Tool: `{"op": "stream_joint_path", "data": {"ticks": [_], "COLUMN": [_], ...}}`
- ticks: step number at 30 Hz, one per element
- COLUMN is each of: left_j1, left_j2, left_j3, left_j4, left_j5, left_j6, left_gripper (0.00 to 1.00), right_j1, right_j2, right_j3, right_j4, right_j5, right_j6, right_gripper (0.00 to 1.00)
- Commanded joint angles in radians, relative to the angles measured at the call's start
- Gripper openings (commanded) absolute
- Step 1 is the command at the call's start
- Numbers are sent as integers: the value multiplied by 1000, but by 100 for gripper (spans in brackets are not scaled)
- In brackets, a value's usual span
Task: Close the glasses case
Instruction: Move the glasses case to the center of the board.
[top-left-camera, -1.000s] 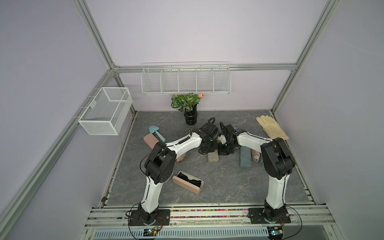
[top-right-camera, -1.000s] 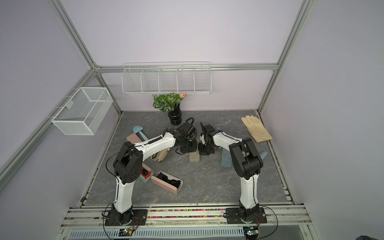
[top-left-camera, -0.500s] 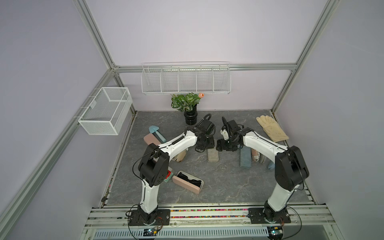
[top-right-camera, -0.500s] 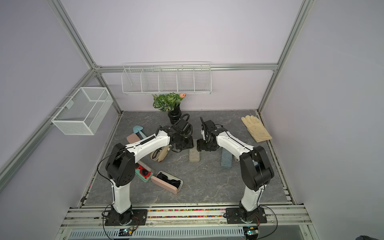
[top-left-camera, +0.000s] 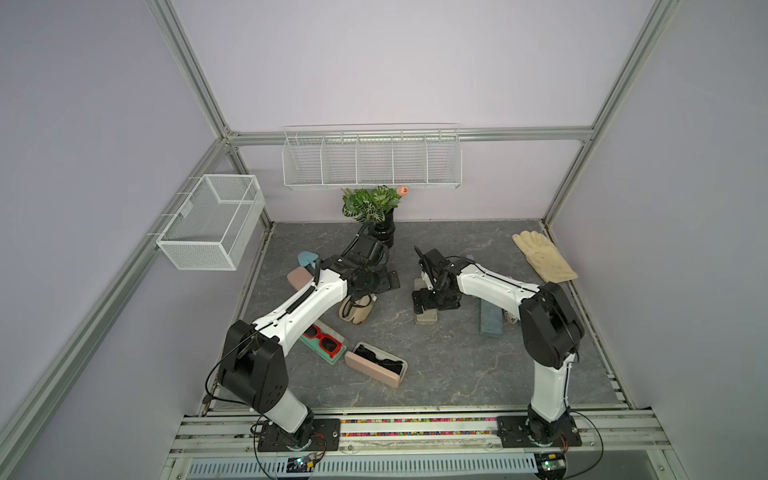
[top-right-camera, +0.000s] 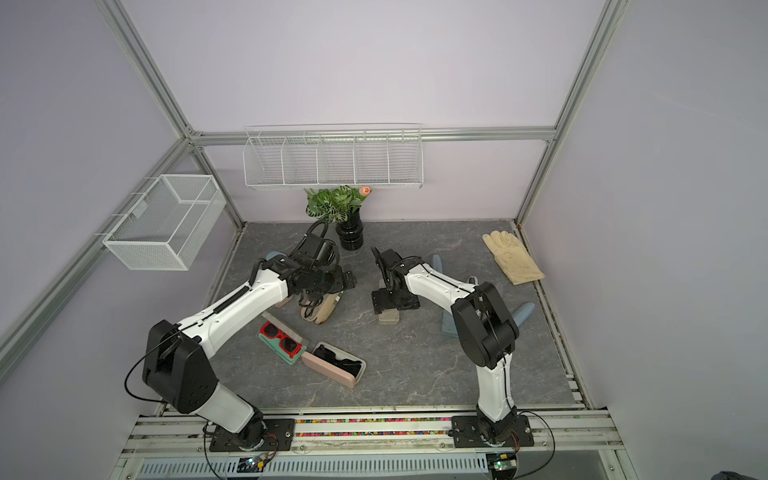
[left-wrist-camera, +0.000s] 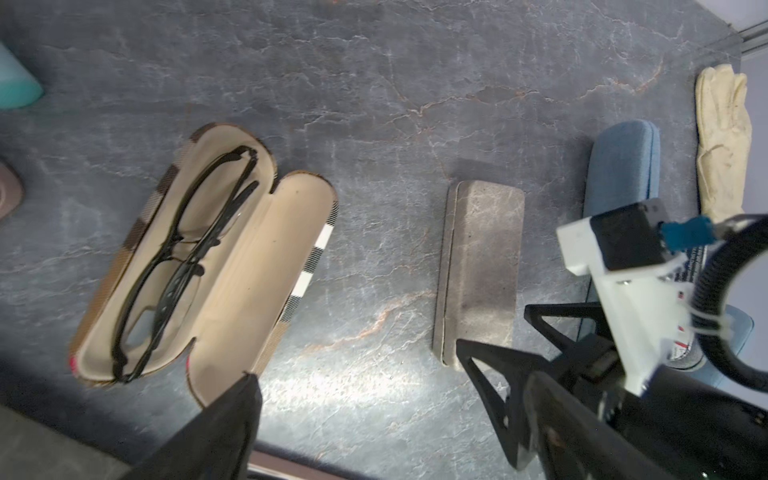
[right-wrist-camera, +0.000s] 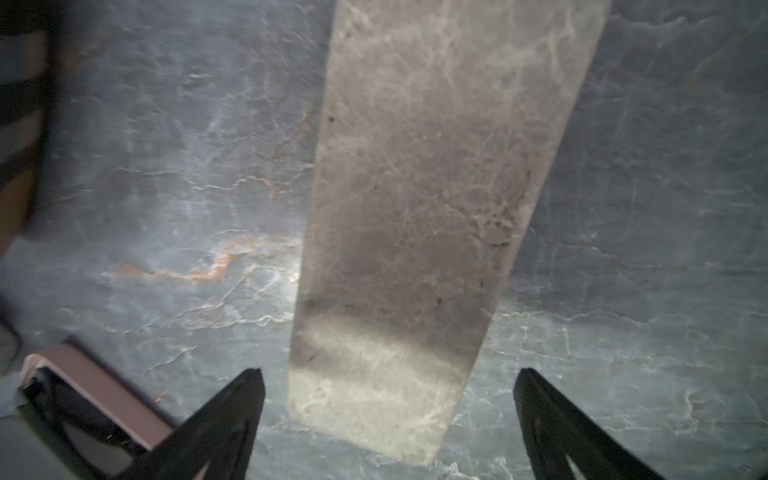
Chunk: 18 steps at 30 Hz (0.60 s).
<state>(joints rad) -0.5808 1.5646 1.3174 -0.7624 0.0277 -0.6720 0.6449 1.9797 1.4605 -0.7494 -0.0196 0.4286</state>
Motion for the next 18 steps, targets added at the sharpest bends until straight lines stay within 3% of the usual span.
{"op": "stream_joint_path", "data": {"ticks": [1,13,18], "left_j1": [17,79,83], "left_j2": [-49,-119,-122], "left_j3": [-24,-76,-87], "left_j4": [-51,-72,-69], "left_j5": [-56,-67,-66], "left_j6": [12,26,26], "left_gripper": [100,100,100], "right_j1": [4,6,4], "right_j2": [33,157,174], "right_j3": [44,135,153], "right_j4": [-35,-77,-99], "right_j5": [20,38,84], "right_j6": [32,19,6], "right_gripper": [97,94,83]}}
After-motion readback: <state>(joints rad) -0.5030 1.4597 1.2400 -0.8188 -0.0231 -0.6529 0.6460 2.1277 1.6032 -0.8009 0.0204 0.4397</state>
